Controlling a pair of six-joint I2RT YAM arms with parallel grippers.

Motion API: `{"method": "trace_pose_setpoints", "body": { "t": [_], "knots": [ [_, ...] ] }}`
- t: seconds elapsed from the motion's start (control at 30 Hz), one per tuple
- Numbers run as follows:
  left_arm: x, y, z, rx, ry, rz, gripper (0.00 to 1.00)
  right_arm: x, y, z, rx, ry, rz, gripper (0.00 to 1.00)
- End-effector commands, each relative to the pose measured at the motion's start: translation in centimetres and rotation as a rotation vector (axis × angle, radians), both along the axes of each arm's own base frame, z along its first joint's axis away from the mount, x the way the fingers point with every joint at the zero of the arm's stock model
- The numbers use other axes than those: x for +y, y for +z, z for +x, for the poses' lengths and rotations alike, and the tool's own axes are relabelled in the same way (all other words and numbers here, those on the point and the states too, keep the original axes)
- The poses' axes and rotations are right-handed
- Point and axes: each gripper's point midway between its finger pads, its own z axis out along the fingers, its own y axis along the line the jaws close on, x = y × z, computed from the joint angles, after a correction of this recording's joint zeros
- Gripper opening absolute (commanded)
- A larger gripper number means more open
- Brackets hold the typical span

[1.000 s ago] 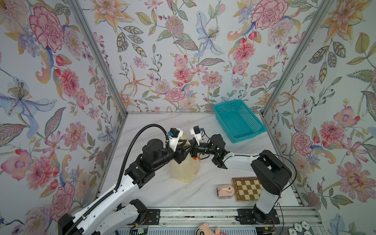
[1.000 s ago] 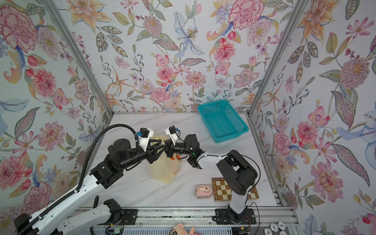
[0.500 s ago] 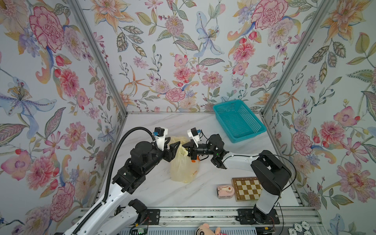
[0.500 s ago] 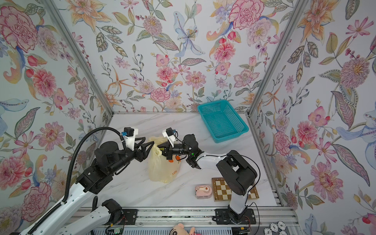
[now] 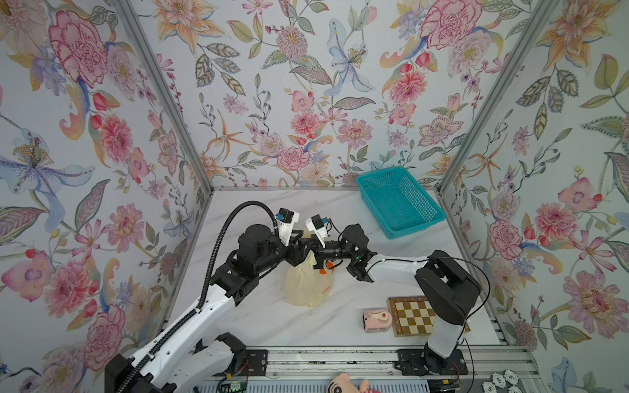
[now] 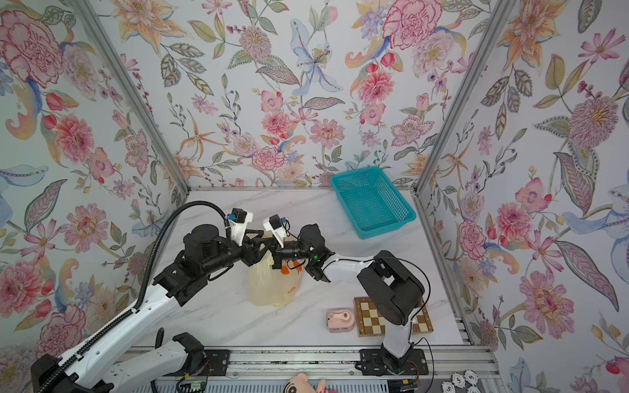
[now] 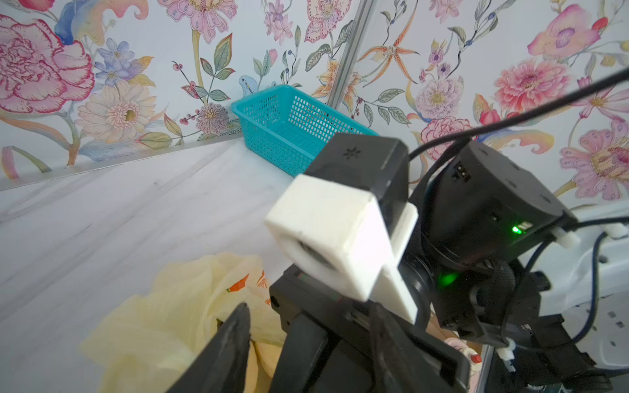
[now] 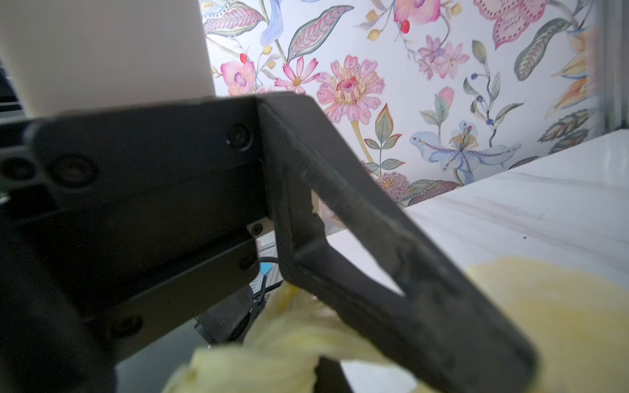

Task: Place the pears into plastic bags & tie knots
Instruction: Tie the plastic bag at the center of the board.

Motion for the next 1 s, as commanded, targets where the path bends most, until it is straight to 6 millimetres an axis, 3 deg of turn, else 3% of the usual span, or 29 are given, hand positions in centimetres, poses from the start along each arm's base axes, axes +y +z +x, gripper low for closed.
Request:
{"method": "trace_pose_setpoints", "body": {
  "t": [0.0, 0.1, 0.2, 0.33, 0.47, 0.57, 0.7, 0.97],
  "knots": [
    [1.4, 2.9, -0.2, -0.061, 0.048, -0.011, 0.74, -0.3, 2.5, 0.6, -0.046, -0.062, 0.103, 0.0],
    [3.5, 4.3, -0.5, -0.077, 0.122, -0.025, 0.82, -0.5, 2.5, 1.3, -0.05, -0.098, 0.121, 0.0],
    [6.5, 5.1, -0.4, -0.072, 0.238, -0.04, 0.83, -0.7, 2.6, 1.7, -0.05, -0.111, 0.131, 0.0],
    [9.3, 4.1, -0.4, -0.016, 0.338, -0.066, 0.74, -1.1, 2.9, 2.0, -0.057, -0.119, 0.139, 0.0],
    [7.7, 1.6, -1.1, 0.063, 0.235, -0.118, 0.62, -1.2, 3.1, 1.9, -0.06, -0.112, 0.144, 0.0],
    [5.8, 1.0, -1.6, 0.084, 0.125, -0.187, 0.56, -1.2, 3.0, 1.7, -0.059, -0.101, 0.142, 0.0],
    [5.1, 0.4, -1.6, 0.093, 0.09, -0.203, 0.46, -1.3, 3.1, 1.6, -0.059, -0.1, 0.142, 0.0],
    [4.4, -0.4, -1.0, 0.102, 0.062, -0.198, 0.46, -1.2, 3.0, 1.2, -0.058, -0.085, 0.135, 0.0]
  ]
}}
